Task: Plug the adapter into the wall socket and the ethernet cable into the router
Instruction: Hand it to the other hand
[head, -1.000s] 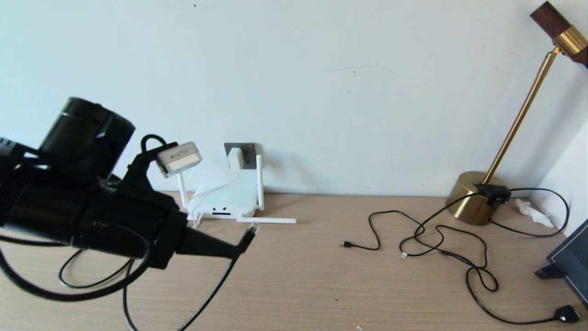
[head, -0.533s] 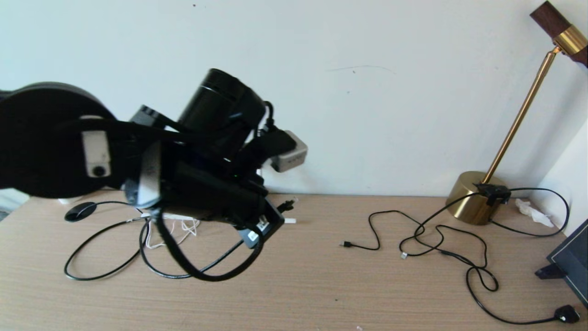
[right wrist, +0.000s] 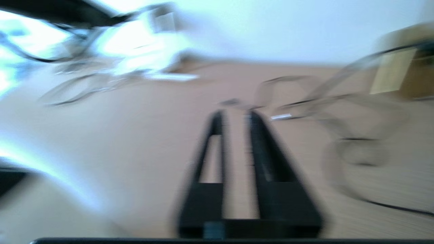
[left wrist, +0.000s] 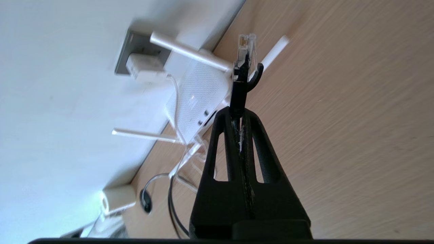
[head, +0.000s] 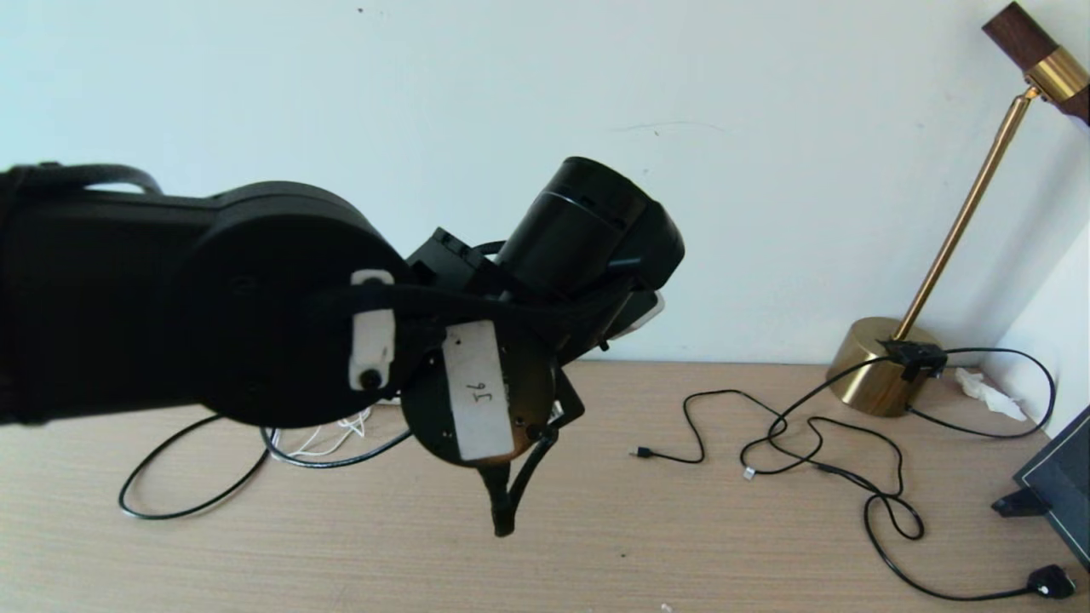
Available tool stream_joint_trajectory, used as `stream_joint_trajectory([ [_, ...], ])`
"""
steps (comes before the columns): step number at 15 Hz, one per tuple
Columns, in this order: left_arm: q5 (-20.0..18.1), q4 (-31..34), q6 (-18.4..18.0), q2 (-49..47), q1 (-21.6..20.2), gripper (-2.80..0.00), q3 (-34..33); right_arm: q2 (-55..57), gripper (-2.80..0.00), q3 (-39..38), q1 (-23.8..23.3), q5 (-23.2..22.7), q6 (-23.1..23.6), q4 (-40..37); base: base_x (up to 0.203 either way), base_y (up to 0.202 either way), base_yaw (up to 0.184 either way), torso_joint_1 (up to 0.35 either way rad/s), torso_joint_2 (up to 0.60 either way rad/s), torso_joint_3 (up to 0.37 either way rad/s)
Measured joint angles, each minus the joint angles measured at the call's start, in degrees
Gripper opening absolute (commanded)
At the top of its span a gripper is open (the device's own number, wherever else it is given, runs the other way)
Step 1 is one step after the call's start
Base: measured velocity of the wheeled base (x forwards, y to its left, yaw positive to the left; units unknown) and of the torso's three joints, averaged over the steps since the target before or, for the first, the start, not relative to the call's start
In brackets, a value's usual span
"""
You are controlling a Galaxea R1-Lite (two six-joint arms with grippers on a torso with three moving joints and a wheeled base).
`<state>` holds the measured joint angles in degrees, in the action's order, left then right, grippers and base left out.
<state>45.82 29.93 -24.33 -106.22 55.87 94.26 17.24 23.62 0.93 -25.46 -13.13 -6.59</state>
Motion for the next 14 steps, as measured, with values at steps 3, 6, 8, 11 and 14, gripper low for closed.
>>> stream_joint_trajectory([
  [3,-4.66,-0.81,0.00,1.75,2.71,-2.80,-0.08,14.14,0.00,2.46,0.12,-9.85,-5.22,5.70,0.000,0.000,0.000,0.000,0.00,0.000],
  [6,-13.26,-7.13,-0.61,4.00,5.16,-2.80,-2.42,28.21,0.00,3.96,0.77,-16.98,-10.59,16.60,0.000,0.000,0.000,0.000,0.00,0.000],
  [8,-15.57,-12.47,-3.36,4.48,5.85,-2.80,-5.22,36.45,0.00,5.34,2.38,-19.16,-12.27,23.08,0.000,0.000,0.000,0.000,0.00,0.000],
  [11,-19.36,-21.29,-9.01,2.70,6.17,-2.80,-7.44,45.22,0.00,7.24,5.42,-21.00,-10.91,26.66,0.000,0.000,0.000,0.000,0.00,0.000],
  [14,-20.87,-25.21,-11.13,-0.49,6.90,-2.80,-6.79,51.25,0.00,7.55,6.54,-22.25,-4.62,26.91,0.000,0.000,0.000,0.000,0.00,0.000],
])
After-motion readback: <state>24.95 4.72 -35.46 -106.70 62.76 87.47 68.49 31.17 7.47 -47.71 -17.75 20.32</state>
